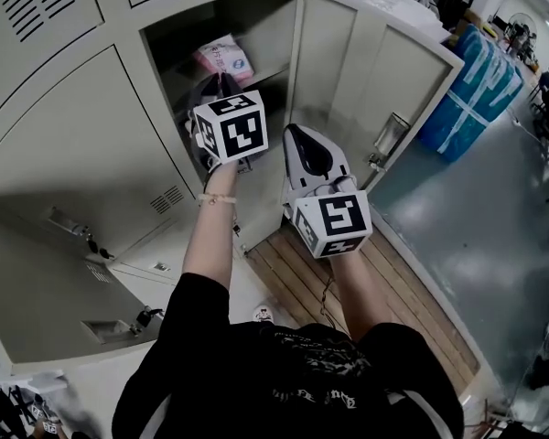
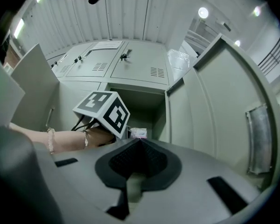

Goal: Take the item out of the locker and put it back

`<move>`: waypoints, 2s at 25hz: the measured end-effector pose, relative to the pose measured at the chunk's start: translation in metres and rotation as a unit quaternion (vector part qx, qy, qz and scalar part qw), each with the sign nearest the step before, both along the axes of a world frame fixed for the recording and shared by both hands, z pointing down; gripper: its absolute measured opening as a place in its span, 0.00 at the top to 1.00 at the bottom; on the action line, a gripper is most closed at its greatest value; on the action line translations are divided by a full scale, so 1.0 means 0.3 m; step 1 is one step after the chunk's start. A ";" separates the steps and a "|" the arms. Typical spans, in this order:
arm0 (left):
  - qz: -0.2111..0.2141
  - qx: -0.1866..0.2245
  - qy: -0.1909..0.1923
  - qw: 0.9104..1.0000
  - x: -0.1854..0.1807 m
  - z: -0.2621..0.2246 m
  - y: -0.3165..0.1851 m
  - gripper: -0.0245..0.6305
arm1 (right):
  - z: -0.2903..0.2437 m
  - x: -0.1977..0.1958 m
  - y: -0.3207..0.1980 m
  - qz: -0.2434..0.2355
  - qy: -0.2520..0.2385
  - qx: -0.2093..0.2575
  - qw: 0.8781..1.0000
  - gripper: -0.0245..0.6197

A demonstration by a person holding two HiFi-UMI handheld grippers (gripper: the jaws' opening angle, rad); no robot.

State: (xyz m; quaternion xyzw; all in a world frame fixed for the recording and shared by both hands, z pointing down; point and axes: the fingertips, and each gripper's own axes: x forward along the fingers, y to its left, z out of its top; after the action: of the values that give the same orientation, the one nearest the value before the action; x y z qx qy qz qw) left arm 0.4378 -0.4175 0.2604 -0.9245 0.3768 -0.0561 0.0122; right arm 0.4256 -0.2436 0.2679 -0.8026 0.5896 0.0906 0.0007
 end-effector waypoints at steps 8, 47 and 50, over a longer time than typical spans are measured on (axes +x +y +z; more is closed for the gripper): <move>-0.021 0.007 -0.017 1.000 0.019 0.011 -0.023 0.92 | 0.013 0.029 0.020 0.010 -0.007 -0.003 1.000 0.95; 0.126 0.053 0.054 0.989 -0.187 -0.023 0.572 0.57 | 0.016 -0.053 0.452 0.039 -0.002 0.010 0.999 0.95; 0.135 0.054 0.054 0.988 -0.231 0.000 0.678 0.57 | 0.027 -0.086 0.526 0.040 -0.004 0.010 0.999 0.95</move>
State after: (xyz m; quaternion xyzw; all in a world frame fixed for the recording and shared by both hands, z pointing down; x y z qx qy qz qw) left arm 0.3686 -0.2140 0.2603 -0.9667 0.2507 0.0167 0.0492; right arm 0.3997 -0.0859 0.2762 -0.8257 0.5564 0.0927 0.0075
